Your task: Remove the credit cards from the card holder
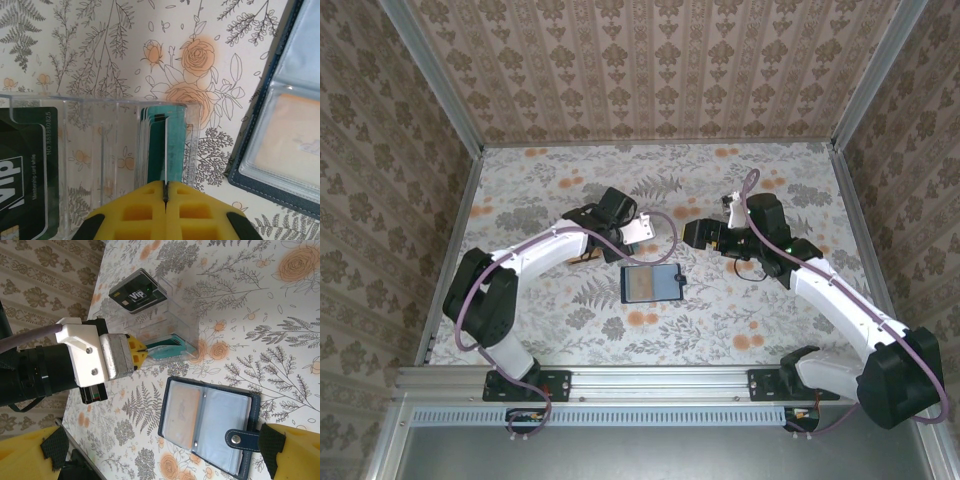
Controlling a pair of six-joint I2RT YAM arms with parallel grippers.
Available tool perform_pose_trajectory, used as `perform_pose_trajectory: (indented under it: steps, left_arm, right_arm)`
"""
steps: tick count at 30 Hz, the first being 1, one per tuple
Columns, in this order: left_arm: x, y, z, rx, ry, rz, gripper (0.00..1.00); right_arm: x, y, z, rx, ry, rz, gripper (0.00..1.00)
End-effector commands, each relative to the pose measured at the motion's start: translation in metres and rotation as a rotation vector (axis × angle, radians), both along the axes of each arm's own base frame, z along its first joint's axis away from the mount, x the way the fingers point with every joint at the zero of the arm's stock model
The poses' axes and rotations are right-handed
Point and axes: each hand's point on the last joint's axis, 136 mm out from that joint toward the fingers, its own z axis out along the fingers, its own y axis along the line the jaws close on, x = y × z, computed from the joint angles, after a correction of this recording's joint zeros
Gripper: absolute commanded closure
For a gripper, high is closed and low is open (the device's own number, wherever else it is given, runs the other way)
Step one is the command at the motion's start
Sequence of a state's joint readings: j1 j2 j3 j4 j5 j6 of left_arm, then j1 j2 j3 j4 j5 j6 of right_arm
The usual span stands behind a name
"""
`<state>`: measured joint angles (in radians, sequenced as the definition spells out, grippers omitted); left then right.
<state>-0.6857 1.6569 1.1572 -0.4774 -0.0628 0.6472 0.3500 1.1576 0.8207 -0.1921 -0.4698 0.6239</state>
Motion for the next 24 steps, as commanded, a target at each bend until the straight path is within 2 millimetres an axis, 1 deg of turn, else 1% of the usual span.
perform_pose_trajectory:
  steps: [1,7,8,10,12,17,20,24]
  left_arm:
    - [0.005,0.003,-0.009,0.023,-0.017,-0.004,1.00]
    - [0.006,0.006,-0.015,0.007,0.000,0.015,0.99]
    - [0.006,0.006,-0.017,0.004,0.005,0.018,0.98]
    - [0.008,0.007,-0.018,0.005,0.003,0.027,0.92]
    - [0.008,0.008,-0.019,0.006,0.004,0.033,0.90]
    - [0.013,0.011,-0.022,0.012,0.002,0.056,0.78]
    - [0.015,0.013,-0.022,0.018,-0.003,0.068,0.75]
    - [0.017,0.014,-0.020,0.016,-0.009,0.079,0.74]
  right_arm:
    - [-0.004,-0.006,-0.004,-0.009,0.011,-0.019,0.00]
    - [-0.005,-0.005,-0.005,-0.003,0.017,-0.018,0.00]
    - [-0.005,-0.006,-0.005,-0.002,0.015,-0.018,0.00]
    - [-0.006,-0.006,-0.005,-0.003,0.017,-0.017,0.00]
    - [-0.006,-0.006,-0.005,-0.003,0.016,-0.018,0.00]
    - [-0.007,-0.006,-0.007,-0.004,0.019,-0.019,0.00]
    - [-0.007,-0.006,-0.007,-0.004,0.020,-0.020,0.00]
    - [-0.007,-0.007,-0.007,-0.004,0.018,-0.021,0.00]
